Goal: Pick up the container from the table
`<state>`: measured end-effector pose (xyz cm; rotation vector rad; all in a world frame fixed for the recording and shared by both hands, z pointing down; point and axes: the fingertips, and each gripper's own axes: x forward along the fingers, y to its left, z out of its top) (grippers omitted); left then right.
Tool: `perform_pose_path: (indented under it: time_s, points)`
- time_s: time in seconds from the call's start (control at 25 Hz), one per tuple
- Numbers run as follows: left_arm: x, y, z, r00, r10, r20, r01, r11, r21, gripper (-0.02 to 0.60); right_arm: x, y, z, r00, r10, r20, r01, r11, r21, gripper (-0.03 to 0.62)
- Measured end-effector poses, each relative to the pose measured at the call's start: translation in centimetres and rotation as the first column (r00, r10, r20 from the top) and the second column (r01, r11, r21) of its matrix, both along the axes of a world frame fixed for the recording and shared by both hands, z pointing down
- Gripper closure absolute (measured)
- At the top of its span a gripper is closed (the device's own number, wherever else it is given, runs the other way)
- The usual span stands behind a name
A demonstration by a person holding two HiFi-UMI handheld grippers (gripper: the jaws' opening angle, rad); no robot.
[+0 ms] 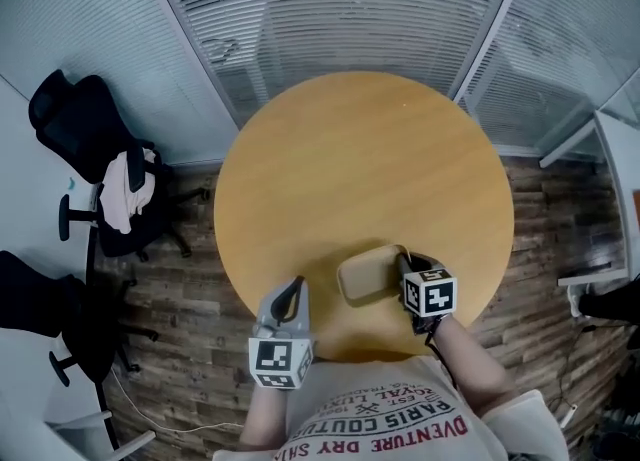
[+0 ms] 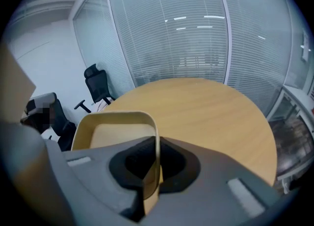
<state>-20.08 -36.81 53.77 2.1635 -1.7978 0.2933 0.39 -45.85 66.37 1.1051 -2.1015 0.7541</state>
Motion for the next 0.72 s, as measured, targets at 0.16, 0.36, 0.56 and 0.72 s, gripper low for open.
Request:
perform_pose_path:
  time_s: [0.16,0.36,0.56,0.72]
  points:
    - [1.3,-0.2,-1.6,0.999,0.034,0.012,-0.034,0.999,0.033,0.574,0.4,-0.4,-5.1,0.998,0.029,0.06,-0.036,0.993,0.113,0.588]
    - [2.7,-0.1,-3.6,0.997,0.066,0.03,-0.068,0.995,0.072,0.574,1.8,0.1,-11.1,0.987,0.07,0.144,-0.104,0.964,0.245,0.588]
    - [4.0,0.2,-5.5,0.996,0.079,0.031,-0.082,0.991,0.102,0.574,3.2,1.0,-16.5,0.97,0.081,0.228,-0.159,0.925,0.346,0.588]
    - [5.3,0.4,-7.2,0.995,0.093,0.046,-0.098,0.985,0.139,0.574,4.9,1.9,-20.3,0.962,0.078,0.262,-0.194,0.872,0.45,0.588]
